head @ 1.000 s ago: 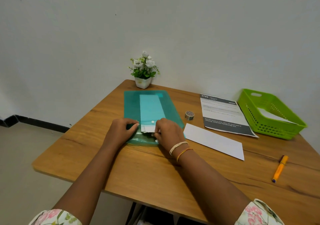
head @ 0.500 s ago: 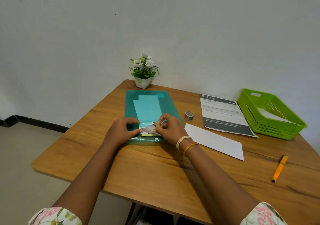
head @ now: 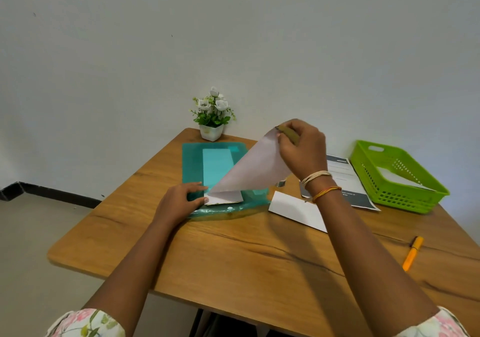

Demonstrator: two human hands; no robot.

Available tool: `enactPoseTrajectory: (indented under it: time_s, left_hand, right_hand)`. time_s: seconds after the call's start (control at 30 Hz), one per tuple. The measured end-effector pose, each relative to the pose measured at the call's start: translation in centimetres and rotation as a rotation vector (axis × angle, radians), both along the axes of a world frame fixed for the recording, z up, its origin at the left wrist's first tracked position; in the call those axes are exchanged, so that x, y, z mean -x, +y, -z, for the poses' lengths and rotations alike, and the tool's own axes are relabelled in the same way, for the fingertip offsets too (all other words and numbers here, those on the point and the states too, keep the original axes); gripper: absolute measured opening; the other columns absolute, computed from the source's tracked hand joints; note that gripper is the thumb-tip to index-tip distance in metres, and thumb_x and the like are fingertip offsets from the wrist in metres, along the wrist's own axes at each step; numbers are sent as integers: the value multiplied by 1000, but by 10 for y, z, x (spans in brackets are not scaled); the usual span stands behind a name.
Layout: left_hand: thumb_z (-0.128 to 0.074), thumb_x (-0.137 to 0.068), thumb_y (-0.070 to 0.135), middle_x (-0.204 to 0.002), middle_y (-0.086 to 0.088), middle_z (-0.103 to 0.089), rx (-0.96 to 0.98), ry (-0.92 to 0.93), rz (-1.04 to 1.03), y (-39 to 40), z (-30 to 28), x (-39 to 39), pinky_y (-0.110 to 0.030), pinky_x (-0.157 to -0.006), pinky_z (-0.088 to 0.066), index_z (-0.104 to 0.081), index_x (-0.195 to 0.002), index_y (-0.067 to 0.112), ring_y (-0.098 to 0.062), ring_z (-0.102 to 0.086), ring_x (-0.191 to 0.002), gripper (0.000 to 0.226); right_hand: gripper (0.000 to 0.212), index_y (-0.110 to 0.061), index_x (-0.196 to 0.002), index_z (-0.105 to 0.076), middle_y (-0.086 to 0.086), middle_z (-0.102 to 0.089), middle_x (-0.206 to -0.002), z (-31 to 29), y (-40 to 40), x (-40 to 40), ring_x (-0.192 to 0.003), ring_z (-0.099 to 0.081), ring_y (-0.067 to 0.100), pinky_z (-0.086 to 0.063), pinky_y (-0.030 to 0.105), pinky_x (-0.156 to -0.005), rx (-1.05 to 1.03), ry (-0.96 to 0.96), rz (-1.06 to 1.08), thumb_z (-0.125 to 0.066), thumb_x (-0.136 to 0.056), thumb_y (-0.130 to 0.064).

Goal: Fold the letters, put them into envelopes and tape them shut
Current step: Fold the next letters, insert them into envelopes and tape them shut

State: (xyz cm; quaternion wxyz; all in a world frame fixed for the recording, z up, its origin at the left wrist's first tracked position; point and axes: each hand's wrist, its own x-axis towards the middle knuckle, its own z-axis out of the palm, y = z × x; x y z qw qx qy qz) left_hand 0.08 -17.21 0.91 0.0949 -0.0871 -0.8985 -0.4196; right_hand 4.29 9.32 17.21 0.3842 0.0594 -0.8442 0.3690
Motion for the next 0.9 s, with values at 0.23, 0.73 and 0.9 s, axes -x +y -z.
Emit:
enactPoseTrajectory:
  time_s: [0.23, 0.73, 0.9]
  left_hand:
    - [-70, -86, 30, -125, 3, -65, 18, -9, -22, 0, -1, -2, -38, -103, -45, -73, -111, 26, -13, -54, -124, 26]
    - [-80, -73, 43, -128, -7, -58, -45, -20, -74, -8, -11, -8, -35, -86, -51, -51, -134, 36, -22, -56, -112, 67]
    - [-75, -74, 46, -133, -6, -52, 267, 118, -196, 3, -13, -10, -54, -104, -34, -44, -137, 44, -23, -48, -123, 71]
  right_hand:
    - [12, -8, -88, -67, 6, -69, -81, -13, 18, -9, -71, -58, 16, -41, 17, -67, 61, 292, 146, -56, -84, -6]
    - [12, -12, -92, -69, 6, -71, -87, 111, 18, -39, -72, -66, 22, -56, 33, -60, -343, 174, -78, -68, -80, -9]
    - [14, -24, -91, -68, -4, -72, -83, 140, 14, -49, -70, -65, 12, -55, 25, -58, -495, -66, -107, -65, -78, -24]
